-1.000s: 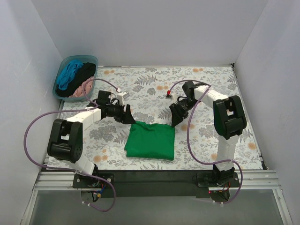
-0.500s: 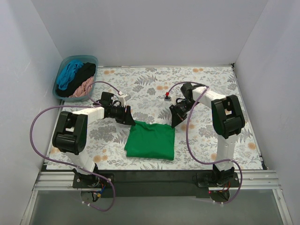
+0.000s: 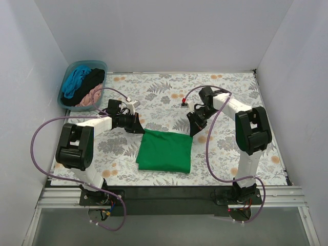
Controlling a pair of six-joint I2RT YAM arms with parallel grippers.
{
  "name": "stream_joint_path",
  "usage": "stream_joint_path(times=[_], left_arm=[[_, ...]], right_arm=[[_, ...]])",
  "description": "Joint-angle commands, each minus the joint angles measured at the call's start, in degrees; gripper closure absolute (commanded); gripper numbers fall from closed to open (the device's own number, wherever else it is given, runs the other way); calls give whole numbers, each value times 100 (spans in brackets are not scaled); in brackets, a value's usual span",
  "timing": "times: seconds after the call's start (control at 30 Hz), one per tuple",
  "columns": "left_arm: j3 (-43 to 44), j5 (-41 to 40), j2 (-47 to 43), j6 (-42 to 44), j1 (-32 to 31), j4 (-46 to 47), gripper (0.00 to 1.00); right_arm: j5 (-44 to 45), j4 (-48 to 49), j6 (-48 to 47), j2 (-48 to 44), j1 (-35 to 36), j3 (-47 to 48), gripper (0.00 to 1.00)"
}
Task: Fold and stack the t-shirts
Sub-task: Fold the tshirt
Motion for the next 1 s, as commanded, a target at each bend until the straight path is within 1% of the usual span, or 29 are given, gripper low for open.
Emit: stream_joint_path(times=[0.0, 0.1, 0.17, 0.27, 0.4, 0.6, 0.63, 0.67, 0.7, 0.73, 0.77, 0.8, 0.83, 0.87, 0.9, 0.93, 0.97], left_arm=[[-7, -158, -288, 61, 204, 97, 100], [19, -185, -209, 87, 257, 97, 100], [46, -176, -78, 35, 257, 150, 100], [142, -202, 107, -80, 257, 273, 100], [257, -404, 353, -115, 266, 440, 100], [511, -694, 652, -53, 327, 519, 100], [564, -703, 661, -88, 353, 502, 100], [695, -686, 652, -106, 371, 449, 98], [748, -529, 626, -132, 397, 318, 82], [775, -388, 452, -159, 467, 265, 76], [775, -239, 285, -272, 511, 238, 72], [749, -89, 118, -352, 529, 142, 68], [723, 243, -275, -422, 538, 80, 60], [688, 438, -462, -510, 538, 28, 54], [635, 614, -638, -850, 530, 36, 48], [487, 850, -822, -1036, 495, 79, 41], [398, 948, -1050, -1247, 407, 115, 41]], right_arm=[[594, -47, 69, -318, -113, 215, 99], [781, 23, 51, -152, -157, 259, 99], [737, 68, 95, -2, -149, 355, 99], [693, 208, 191, 523, -149, 724, 99], [860, 226, 218, 1051, -157, 1522, 99], [1132, 252, 323, 1431, -157, 2130, 99], [1185, 252, 376, 1457, -166, 2357, 99], [1238, 217, 428, 1492, -175, 2464, 91], [1229, 200, 542, 1449, -166, 2569, 78], [1195, 173, 578, 1353, -184, 2614, 50], [1046, 182, 622, 1082, -193, 2580, 39], [888, 182, 666, 906, -201, 2527, 33], [678, 182, 762, 730, -227, 2448, 25], [467, 191, 824, 537, -236, 2221, 20], [-31, 191, 868, 178, -228, 2106, 18], [-306, 208, 938, 18, -228, 1939, 16], [-935, 217, 1061, -193, -219, 1790, 15]])
